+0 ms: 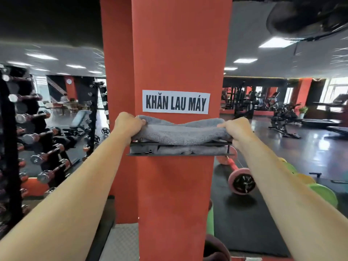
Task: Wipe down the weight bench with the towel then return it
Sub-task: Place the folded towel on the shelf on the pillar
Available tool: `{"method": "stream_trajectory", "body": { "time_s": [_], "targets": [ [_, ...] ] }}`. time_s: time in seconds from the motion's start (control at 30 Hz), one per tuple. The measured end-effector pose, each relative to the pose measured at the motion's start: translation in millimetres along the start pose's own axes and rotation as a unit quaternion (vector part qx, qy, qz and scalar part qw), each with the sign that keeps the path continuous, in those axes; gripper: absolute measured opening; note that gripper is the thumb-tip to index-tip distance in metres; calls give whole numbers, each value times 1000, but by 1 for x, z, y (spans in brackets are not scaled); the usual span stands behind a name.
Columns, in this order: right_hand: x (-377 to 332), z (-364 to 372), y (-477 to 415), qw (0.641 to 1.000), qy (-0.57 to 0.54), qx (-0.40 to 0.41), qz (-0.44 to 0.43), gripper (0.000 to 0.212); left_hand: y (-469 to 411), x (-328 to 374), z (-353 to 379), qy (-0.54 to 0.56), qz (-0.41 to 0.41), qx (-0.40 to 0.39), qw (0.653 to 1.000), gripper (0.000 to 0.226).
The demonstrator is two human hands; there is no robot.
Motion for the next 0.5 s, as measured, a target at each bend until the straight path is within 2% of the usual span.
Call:
{"method": "stream_trajectory", "body": {
  "time_s": [0.2, 0.3, 0.4, 0.5],
  "targets": [
    [0, 2, -6, 990, 125, 20, -56, 11, -2, 1, 4, -123, 45, 26, 991, 39],
    [-2, 5, -1, 971, 215, 33, -103, 9, 5, 3, 7, -208, 77, 36, 975, 35],
    [-3, 10, 8, 947, 281, 33, -149, 22, 15, 7, 11, -282, 100, 40, 953, 14],
    [-5, 13, 17, 908, 351, 49, -224, 28, 25, 14, 15, -369, 151, 80, 914, 23]
  ]
}}
Point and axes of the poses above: each hand's wrist, its own y-axis away from the middle knuckle, its own z-axis out of the palm, x = y × z, the point moved 3 cm from there along -y, towards the middle knuckle, and after that the axes turned 7 degrees about -x, right-handed, at the moved point
